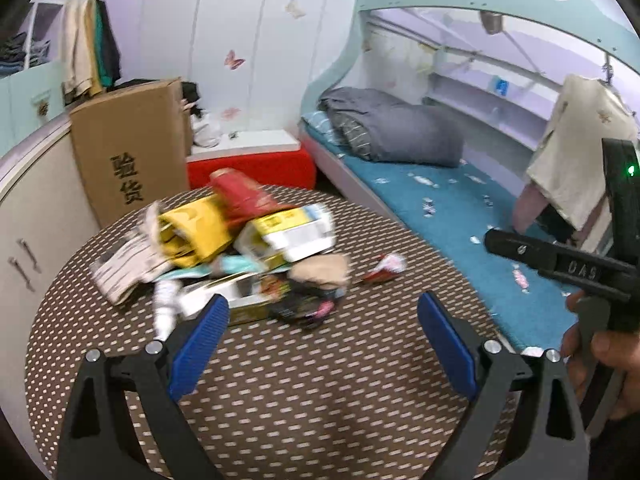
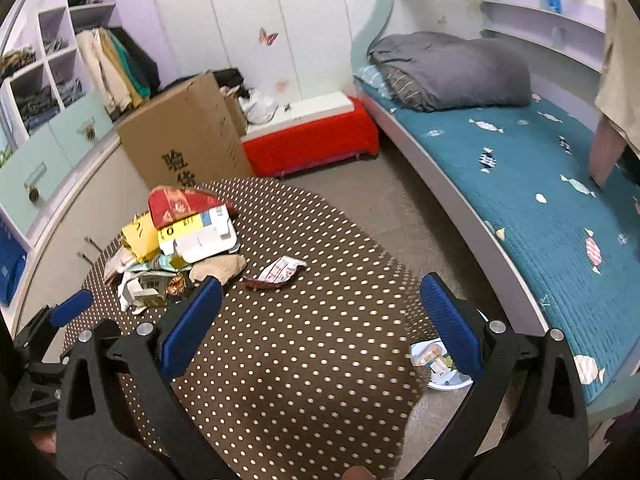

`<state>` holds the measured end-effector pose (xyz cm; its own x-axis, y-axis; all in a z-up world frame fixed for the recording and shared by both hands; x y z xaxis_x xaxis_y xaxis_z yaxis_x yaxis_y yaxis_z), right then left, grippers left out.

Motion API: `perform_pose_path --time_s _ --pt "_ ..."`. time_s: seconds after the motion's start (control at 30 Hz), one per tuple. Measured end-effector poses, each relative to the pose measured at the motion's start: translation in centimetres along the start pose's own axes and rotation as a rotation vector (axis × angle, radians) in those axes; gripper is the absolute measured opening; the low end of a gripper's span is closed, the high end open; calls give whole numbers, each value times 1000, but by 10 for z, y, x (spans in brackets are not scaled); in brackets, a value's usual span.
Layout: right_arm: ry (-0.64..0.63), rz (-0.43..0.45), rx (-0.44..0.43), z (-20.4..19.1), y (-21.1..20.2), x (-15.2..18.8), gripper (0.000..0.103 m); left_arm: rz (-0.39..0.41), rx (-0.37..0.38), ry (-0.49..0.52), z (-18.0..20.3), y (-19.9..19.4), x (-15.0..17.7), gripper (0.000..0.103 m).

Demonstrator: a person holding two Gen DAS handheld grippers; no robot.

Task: Collect trash
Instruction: 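Move both tools back over the table, then grasp the white paper box with the left tool while the right tool grasps the red-white wrapper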

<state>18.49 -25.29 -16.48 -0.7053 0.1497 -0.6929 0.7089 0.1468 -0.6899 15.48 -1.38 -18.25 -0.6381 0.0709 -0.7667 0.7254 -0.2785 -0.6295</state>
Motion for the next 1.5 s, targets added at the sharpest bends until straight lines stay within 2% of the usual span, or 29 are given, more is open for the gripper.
perform_pose_path --time_s 0.23,0.33,0.5,0.7,0.77,0.8,0.9,0.97,1.0,1.03,1.1,1.13,1.17,1.2,1.27,1.3,1.5 --pt "-8 -57 -8 -10 31 3 97 -13 -74 -21 -46 10 12 93" --pt "6 -75 -5 -9 43 3 97 -15 -89 8 -56 18 12 93" --pt "10 -97 13 -10 61 2 97 -47 -129 154 -56 45 10 93" --pt "10 -113 20 -19 86 -1 97 -71 -108 329 -47 67 7 93" --pt "12 -124 25 -22 96 -3 96 -107 -93 370 -46 80 7 79" --pt "10 -127 24 -24 101 -4 95 -128 -86 373 -46 83 8 65" --pt "-26 -145 49 -34 114 -6 78 -137 -80 384 -45 85 9 54" --pt "-44 -171 45 -39 123 -2 53 -142 -64 372 -44 79 10 51" --pt "-62 -158 65 -41 121 -1 49 -143 -60 368 -43 77 11 49" --pt "-74 -156 60 -42 120 1 40 -144 -57 366 -41 74 13 48" --pt "-68 -152 30 -41 116 5 36 -143 -62 367 -41 72 17 50" --pt "-63 -152 26 -39 113 7 32 -147 -72 368 -41 74 18 63" --pt "-56 -150 21 -37 111 8 32 -149 -86 369 -37 77 18 70" --pt "-45 -150 8 -33 108 10 32 -147 -91 368 -37 79 18 72" --pt "-30 -145 -12 -26 99 15 32 -168 -56 349 -37 85 18 66" --pt "-27 -142 -18 -24 96 18 32 -174 -58 340 -37 88 19 57" --pt "6 -117 -69 -6 65 33 32 -173 -27 267 -34 78 22 49"
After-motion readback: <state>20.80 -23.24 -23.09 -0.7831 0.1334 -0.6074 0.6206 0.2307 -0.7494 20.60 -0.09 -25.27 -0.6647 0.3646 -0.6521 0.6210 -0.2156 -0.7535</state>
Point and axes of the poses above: each gripper's, at about its wrist camera, not at the fingertips, and y roughly the way its jaws point, z to its right, x to its underside, the point moved 1 cm from there along y, roughly the way its jaws point
